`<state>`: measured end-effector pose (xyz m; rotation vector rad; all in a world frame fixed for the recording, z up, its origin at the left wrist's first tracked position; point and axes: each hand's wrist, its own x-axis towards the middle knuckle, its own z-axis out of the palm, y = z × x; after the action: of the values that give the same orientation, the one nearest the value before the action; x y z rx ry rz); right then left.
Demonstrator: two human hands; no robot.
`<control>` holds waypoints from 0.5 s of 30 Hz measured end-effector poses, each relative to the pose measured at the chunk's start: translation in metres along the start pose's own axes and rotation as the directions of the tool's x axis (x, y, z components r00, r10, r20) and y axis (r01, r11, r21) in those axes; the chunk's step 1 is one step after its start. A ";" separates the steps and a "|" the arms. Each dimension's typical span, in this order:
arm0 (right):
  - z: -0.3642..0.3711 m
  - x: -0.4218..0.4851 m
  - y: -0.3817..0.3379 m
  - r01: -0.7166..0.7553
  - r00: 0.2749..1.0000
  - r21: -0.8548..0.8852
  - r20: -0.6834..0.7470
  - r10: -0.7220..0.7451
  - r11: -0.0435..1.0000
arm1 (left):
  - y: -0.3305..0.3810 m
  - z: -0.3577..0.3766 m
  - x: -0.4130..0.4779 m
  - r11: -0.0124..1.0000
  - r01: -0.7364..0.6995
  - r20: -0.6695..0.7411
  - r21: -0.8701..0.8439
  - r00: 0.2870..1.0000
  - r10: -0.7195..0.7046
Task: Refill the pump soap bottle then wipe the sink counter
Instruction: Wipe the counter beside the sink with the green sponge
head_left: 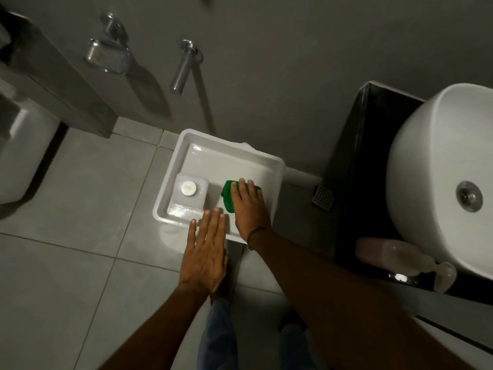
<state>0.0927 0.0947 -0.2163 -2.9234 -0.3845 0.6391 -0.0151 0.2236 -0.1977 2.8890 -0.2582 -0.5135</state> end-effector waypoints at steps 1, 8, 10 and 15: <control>-0.005 -0.003 0.002 0.007 1.000 0.017 -0.006 -0.007 1.000 | 0.002 -0.004 -0.001 1.000 0.002 0.007 -0.005 1.000 -0.002; -0.053 -0.081 -0.004 0.079 0.989 0.266 -0.143 -0.042 0.961 | 0.038 -0.046 -0.059 0.999 -0.025 -0.036 -0.046 0.999 0.023; -0.069 -0.122 -0.002 0.087 0.982 0.316 -0.187 -0.029 0.945 | 0.058 -0.058 -0.080 0.990 -0.111 -0.117 -0.087 0.988 0.100; -0.092 -0.231 0.028 -0.010 0.968 0.396 -0.226 0.108 0.918 | 0.119 -0.068 -0.123 0.985 -0.149 -0.098 -0.086 0.985 0.141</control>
<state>-0.0646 -0.0015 -0.0470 -2.5879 -0.1199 0.3093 -0.1203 0.1449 -0.0690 2.7681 -0.4156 -0.3574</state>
